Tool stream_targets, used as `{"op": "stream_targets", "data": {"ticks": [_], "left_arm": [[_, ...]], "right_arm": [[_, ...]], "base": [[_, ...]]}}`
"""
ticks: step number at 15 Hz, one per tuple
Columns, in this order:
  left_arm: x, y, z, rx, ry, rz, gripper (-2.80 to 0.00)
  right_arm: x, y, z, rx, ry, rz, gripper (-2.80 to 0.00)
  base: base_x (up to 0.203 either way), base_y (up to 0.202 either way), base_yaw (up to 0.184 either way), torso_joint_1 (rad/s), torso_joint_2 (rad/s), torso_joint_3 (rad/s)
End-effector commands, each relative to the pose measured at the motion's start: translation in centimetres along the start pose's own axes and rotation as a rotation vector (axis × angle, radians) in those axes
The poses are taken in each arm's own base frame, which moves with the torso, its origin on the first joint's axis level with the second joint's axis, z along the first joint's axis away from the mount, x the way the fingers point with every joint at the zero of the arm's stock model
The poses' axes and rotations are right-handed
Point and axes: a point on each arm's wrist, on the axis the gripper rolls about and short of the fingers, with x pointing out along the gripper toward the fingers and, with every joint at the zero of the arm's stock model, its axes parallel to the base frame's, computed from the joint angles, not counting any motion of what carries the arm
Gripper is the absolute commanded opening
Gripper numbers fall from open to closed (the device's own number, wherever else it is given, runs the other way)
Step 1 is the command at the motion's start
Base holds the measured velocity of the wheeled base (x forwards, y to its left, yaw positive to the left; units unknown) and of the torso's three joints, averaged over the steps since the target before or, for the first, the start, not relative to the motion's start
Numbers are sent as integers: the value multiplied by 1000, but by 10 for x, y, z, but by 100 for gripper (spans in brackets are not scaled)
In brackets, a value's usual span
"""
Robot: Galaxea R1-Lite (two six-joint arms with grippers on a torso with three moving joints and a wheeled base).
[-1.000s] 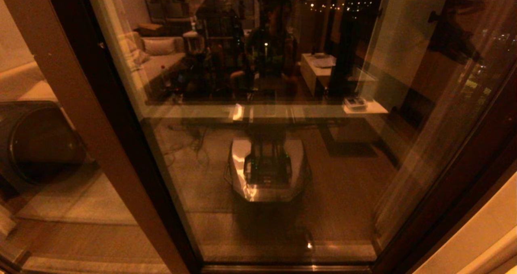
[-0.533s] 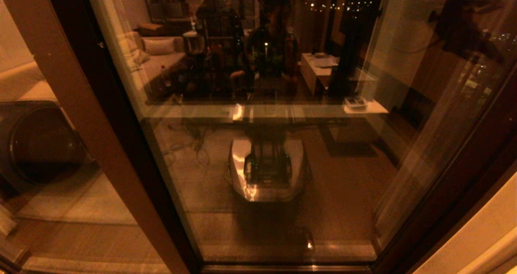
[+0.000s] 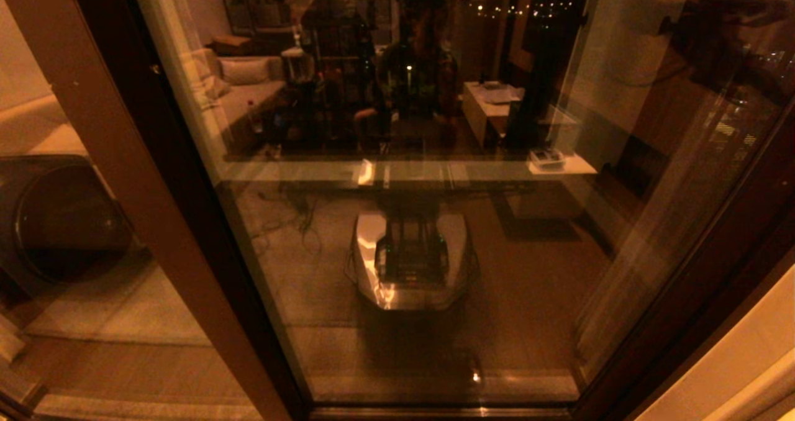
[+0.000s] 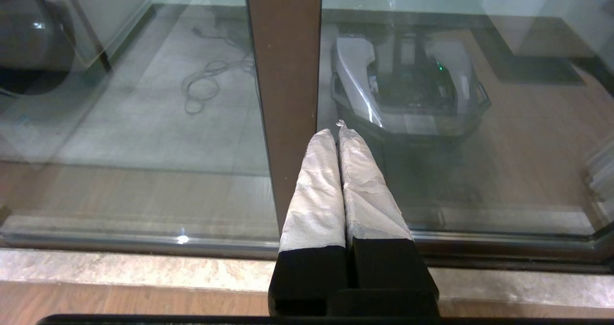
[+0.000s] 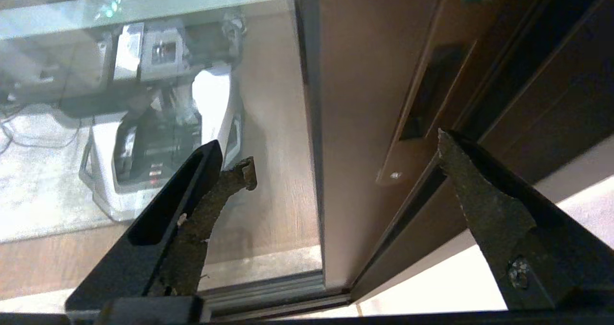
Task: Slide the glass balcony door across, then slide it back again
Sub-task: Open the slid door
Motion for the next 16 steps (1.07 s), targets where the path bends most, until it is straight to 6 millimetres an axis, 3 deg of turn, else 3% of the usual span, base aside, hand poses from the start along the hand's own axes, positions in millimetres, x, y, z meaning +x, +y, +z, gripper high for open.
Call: {"op": "stream_targets", "data": {"ticks": [1, 16], "left_arm": [[0, 0, 0, -1, 1, 0, -280], [0, 0, 0, -1, 1, 0, -280]], "right_arm": [[10, -5, 0, 3, 4, 3, 0], [20, -17, 3, 9, -17, 89, 0]], "base": [[0, 0, 0, 0, 0, 0], [0, 0, 0, 0, 0, 0]]}}
